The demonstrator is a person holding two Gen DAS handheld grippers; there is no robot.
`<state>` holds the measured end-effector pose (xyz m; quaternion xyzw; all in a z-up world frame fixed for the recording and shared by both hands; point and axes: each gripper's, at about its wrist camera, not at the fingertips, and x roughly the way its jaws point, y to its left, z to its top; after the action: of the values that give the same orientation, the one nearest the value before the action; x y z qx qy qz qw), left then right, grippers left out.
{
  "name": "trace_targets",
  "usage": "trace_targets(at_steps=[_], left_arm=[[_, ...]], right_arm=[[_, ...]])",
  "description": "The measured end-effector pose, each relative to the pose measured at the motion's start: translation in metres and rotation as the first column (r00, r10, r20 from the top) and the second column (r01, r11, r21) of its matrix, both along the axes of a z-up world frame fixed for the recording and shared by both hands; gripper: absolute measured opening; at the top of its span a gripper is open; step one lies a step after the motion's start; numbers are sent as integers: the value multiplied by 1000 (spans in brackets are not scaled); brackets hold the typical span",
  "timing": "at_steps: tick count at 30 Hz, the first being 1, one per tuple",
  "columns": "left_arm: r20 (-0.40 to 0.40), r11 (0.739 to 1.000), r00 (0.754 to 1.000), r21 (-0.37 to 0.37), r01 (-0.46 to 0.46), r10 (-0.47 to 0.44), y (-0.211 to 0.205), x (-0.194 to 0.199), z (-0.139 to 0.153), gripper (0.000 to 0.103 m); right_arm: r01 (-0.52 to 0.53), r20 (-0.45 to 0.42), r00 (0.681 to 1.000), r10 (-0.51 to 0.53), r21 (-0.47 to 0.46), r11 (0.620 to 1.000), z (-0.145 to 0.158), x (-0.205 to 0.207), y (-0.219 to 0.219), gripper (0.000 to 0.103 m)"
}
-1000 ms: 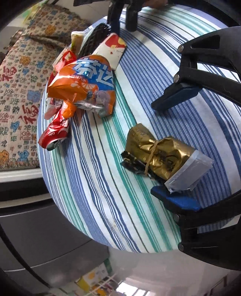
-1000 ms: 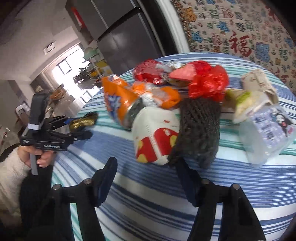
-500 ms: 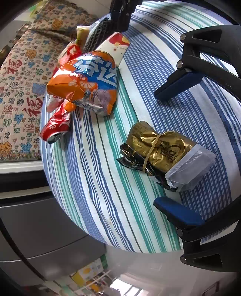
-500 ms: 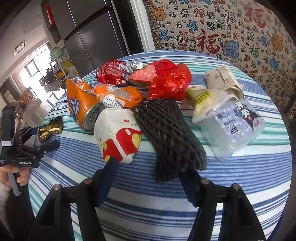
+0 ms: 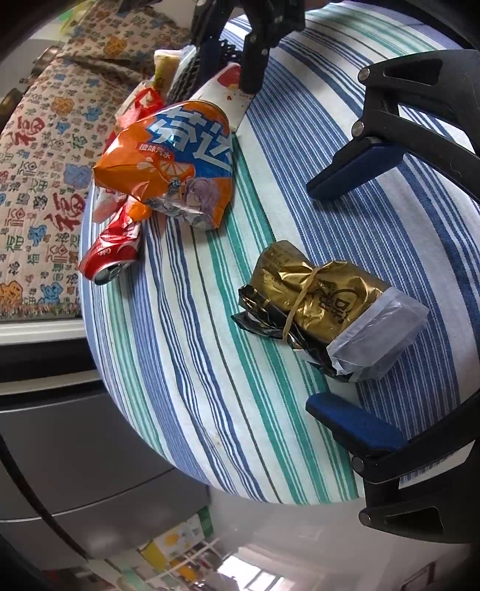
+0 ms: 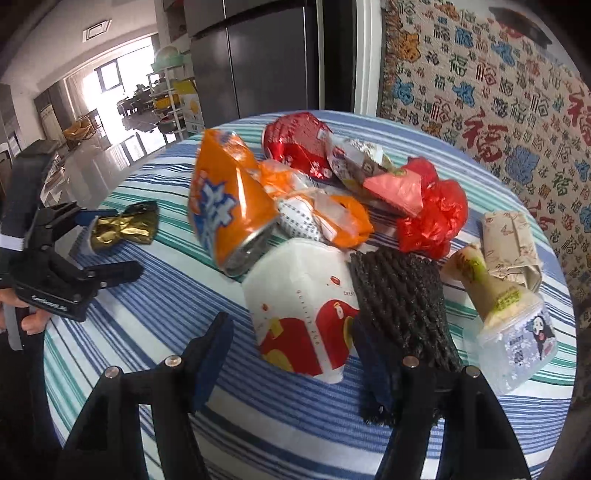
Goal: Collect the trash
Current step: 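Lift the gold wrapper with the left tool while the right tool grasps the white paper cup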
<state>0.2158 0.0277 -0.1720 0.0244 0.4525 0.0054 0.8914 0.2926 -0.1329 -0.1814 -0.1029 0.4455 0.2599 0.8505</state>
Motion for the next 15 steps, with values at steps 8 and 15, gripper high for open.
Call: trace_targets(at_steps=[8, 15], left_arm=[[-15, 999, 999, 16, 38, -37, -2, -11, 10, 94], [-16, 997, 997, 10, 73, -73, -4, -12, 13, 30]], right_arm=[[-41, -15, 999, 40, -65, 997, 0, -6, 9, 42], [42, -105, 994, -38, 30, 999, 13, -29, -10, 37]])
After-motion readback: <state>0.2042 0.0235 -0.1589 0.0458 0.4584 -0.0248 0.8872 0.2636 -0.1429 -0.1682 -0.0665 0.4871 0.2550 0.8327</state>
